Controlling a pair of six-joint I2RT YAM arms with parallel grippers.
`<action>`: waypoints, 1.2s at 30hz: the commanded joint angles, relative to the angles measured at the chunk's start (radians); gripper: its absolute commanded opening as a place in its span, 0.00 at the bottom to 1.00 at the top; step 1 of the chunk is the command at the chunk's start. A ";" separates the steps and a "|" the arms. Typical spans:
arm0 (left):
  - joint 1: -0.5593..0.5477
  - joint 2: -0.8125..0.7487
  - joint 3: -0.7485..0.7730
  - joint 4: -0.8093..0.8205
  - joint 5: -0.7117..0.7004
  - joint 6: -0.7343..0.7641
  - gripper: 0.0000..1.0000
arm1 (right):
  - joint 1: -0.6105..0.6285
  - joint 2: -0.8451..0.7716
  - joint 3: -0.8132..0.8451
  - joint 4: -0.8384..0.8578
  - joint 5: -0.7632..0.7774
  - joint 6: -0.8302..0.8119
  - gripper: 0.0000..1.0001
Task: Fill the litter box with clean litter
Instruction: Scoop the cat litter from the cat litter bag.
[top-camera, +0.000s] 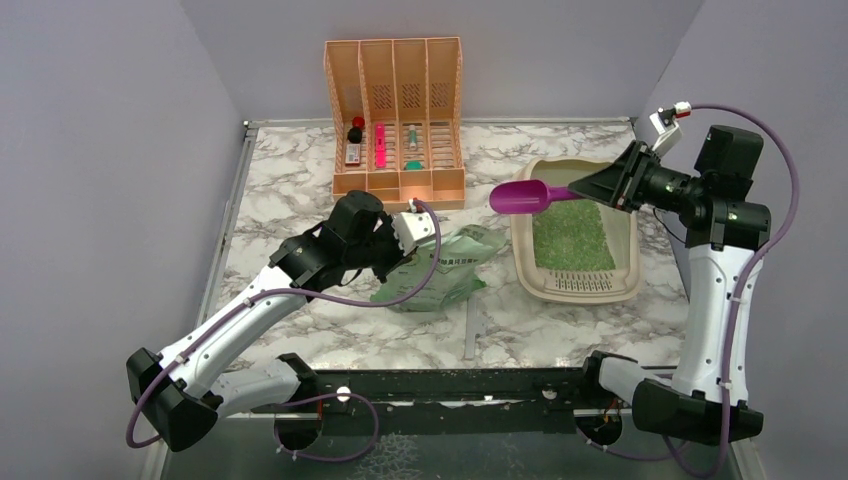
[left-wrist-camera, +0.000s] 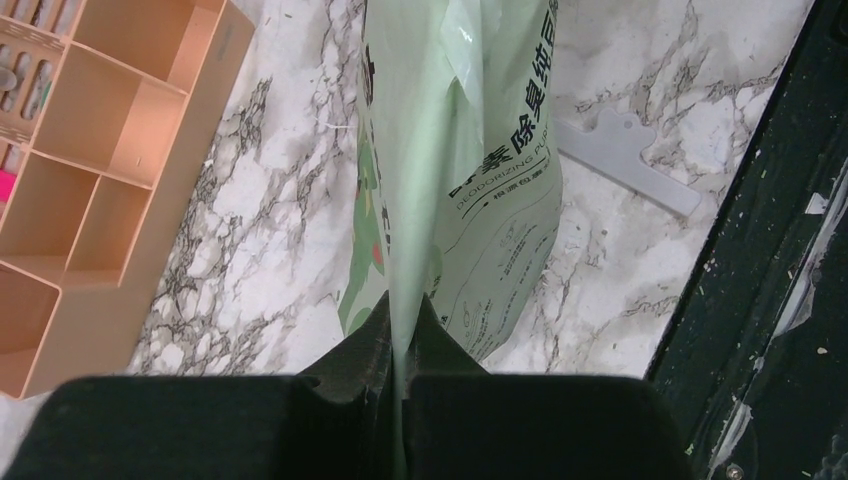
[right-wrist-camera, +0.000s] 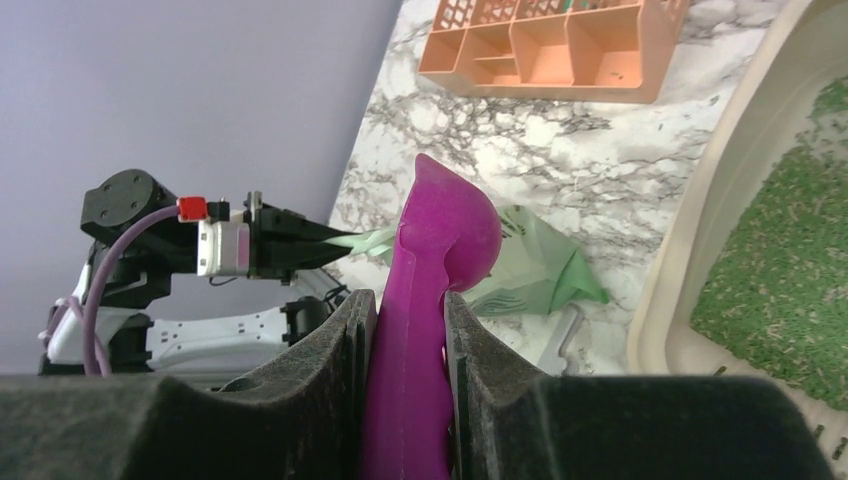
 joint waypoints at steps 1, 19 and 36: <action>-0.001 -0.009 0.061 0.027 -0.026 -0.002 0.00 | 0.032 -0.013 -0.014 -0.009 -0.092 0.014 0.01; 0.000 -0.001 0.077 0.025 -0.016 -0.008 0.00 | 0.131 -0.012 -0.040 -0.100 0.025 -0.048 0.01; -0.001 0.011 0.087 0.023 0.015 -0.003 0.00 | 0.179 0.026 -0.060 -0.140 0.149 -0.082 0.01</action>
